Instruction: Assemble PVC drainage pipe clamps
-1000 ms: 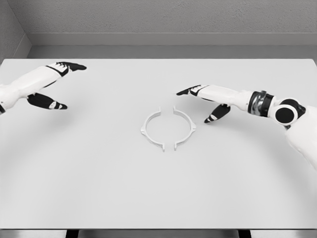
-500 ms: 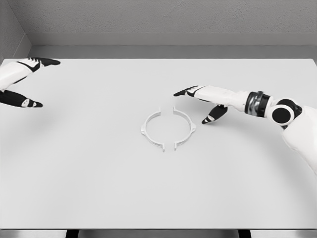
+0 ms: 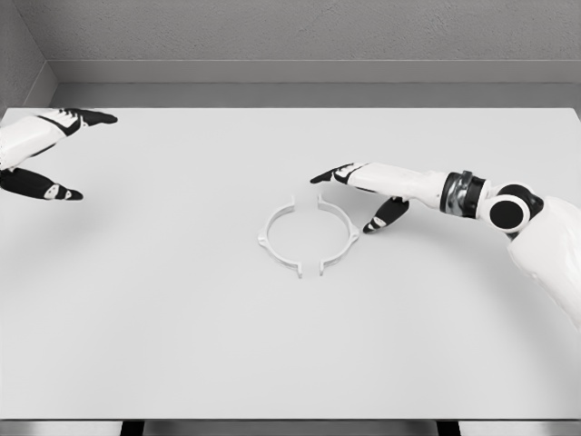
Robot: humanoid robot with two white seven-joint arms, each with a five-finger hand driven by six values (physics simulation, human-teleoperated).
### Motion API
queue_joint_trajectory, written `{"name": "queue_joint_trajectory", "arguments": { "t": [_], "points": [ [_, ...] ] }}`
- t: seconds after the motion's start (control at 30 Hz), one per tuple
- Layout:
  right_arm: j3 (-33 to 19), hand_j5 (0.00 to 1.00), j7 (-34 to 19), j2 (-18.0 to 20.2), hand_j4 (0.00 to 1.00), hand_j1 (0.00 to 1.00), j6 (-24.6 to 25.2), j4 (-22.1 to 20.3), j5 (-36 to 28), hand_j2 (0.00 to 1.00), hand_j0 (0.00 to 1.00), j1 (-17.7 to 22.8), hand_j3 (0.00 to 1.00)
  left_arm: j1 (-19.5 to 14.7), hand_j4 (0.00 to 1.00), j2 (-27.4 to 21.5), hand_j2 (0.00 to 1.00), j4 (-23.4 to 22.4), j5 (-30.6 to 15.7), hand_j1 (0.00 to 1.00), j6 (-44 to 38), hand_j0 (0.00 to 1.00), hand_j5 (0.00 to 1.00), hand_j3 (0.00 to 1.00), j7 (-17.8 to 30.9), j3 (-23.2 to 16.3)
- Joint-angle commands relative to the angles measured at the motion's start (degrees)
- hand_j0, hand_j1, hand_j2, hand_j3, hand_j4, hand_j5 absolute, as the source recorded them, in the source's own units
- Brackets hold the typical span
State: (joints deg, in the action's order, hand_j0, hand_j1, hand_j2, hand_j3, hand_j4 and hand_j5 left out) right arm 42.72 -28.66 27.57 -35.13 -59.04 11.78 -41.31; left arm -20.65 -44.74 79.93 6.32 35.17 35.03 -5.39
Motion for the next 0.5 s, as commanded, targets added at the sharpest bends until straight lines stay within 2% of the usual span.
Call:
{"name": "queue_joint_trajectory", "arguments": {
  "t": [0.0, 0.47],
  "points": [
    [0.3, 1.00, 0.0, -0.6, 1.00, 1.00, 0.1, 0.0, -0.4, 1.00, 1.00, 0.0, 1.00, 0.0, 1.00, 0.0, 1.00, 1.7, -0.4, 1.00, -0.2, 1.00, 1.00, 1.00, 0.0, -0.1],
    [0.7, 1.00, -0.1, -1.7, 1.00, 1.00, 0.1, 0.0, -0.4, 1.00, 1.00, -0.4, 1.00, -0.4, 1.00, -0.3, 1.00, 0.6, 0.7, 1.00, -0.2, 1.00, 1.00, 1.00, 0.0, -0.1]
  ]
}}
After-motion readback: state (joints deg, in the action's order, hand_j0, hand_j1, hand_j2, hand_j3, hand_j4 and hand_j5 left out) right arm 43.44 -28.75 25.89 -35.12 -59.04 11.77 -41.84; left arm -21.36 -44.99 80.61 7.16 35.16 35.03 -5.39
